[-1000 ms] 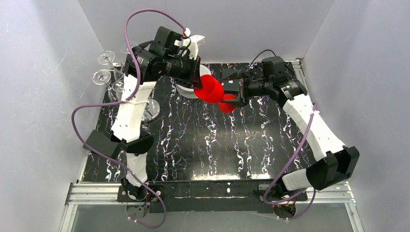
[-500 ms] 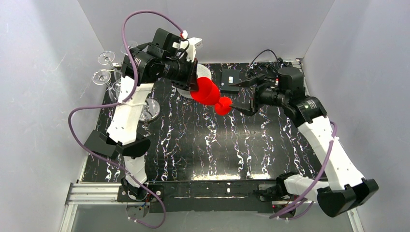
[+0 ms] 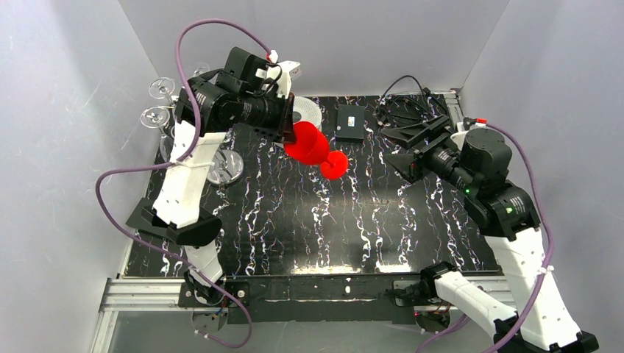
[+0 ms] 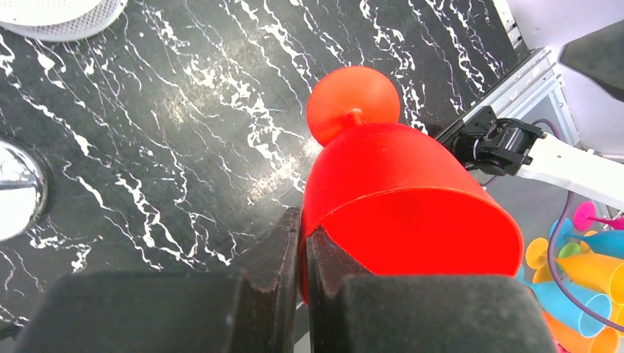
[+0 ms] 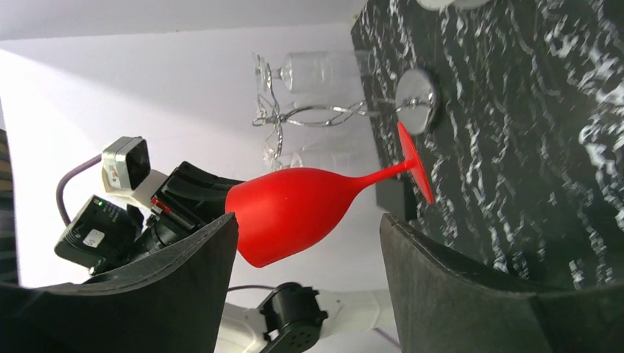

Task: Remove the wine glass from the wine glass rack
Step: Place the wine glass at the center of the board.

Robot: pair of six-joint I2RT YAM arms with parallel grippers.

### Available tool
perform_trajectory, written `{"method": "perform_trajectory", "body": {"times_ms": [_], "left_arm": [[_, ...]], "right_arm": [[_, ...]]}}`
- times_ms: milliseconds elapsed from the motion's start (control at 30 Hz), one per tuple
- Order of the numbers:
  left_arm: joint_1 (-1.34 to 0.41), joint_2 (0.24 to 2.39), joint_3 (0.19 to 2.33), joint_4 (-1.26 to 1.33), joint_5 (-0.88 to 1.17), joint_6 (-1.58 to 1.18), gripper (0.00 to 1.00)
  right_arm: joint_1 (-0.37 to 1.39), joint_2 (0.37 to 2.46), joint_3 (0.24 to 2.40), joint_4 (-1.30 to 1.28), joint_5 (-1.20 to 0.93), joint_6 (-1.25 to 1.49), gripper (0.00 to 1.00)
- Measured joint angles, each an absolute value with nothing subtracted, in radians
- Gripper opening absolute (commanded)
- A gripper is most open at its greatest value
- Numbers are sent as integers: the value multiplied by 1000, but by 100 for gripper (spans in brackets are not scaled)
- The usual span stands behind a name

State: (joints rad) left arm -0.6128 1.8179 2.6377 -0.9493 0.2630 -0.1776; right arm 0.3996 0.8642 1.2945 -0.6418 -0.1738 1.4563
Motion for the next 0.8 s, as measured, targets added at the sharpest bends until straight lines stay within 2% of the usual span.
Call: {"method": "perform_trajectory", "body": {"times_ms": [133, 233, 467, 633, 800], "left_arm": [[-620, 1816, 2590, -949, 253, -200, 0], [-628, 1808, 2547, -944, 231, -226, 0], [-633, 1637, 2246, -928, 165, -346, 0], [-648, 1626, 2279, -921, 113, -392, 0], [-678, 1707, 2400, -942, 45, -418, 0]], "right_arm": [[400, 849, 1319, -659, -111, 1372, 78], [400, 849, 1354, -686, -66, 1304, 84], [400, 858, 1472, -778, 43, 1177, 87], [400, 858, 1523, -812, 80, 1110, 88], [400, 867, 1531, -823, 109, 1060, 89]]}}
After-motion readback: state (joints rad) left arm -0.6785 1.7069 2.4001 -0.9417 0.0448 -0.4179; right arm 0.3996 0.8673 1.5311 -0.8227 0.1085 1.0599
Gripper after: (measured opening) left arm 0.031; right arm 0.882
